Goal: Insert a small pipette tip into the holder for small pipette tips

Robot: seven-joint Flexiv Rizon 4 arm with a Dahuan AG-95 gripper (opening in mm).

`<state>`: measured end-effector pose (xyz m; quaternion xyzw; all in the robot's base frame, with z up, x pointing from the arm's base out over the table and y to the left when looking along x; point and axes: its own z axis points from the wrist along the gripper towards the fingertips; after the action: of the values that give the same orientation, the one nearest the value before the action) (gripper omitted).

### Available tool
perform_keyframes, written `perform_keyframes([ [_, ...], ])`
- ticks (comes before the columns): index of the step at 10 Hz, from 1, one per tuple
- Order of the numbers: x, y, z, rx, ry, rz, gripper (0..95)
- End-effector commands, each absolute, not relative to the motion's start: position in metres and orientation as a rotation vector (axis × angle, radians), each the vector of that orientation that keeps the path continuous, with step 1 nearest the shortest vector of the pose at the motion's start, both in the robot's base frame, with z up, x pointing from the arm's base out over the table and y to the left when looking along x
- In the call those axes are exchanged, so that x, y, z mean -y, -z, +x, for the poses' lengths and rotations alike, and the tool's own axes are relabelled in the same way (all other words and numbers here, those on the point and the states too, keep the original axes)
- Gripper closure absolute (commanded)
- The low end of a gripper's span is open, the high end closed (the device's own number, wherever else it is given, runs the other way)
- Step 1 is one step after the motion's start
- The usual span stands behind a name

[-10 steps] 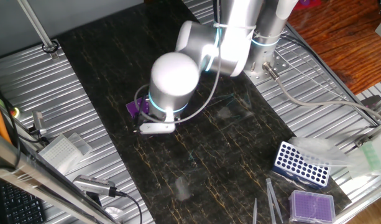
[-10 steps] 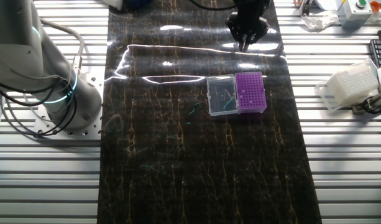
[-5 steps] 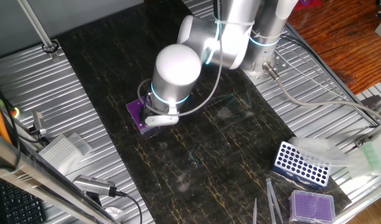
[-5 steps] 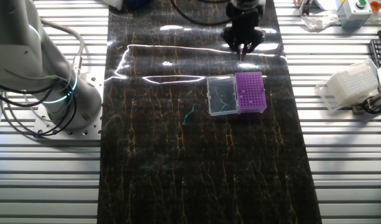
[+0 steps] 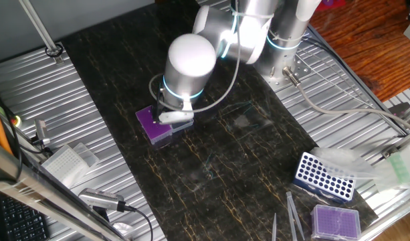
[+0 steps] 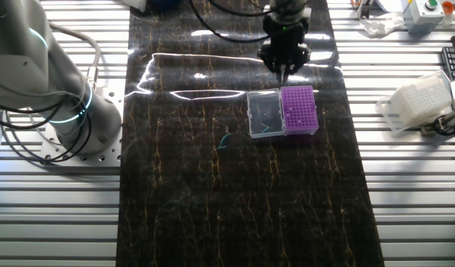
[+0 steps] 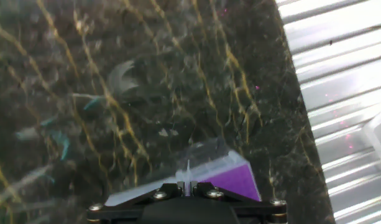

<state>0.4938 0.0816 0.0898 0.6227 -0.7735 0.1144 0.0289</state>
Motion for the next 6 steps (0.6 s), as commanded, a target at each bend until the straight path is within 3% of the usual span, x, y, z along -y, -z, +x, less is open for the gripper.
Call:
perform_keyframes([
  [1, -0.065, -0.093, 0.494, 2.361, -0.355, 1.944, 95.0],
  [6, -0.041, -0.096, 0.495, 2.29, -0.392, 1.952, 95.0],
])
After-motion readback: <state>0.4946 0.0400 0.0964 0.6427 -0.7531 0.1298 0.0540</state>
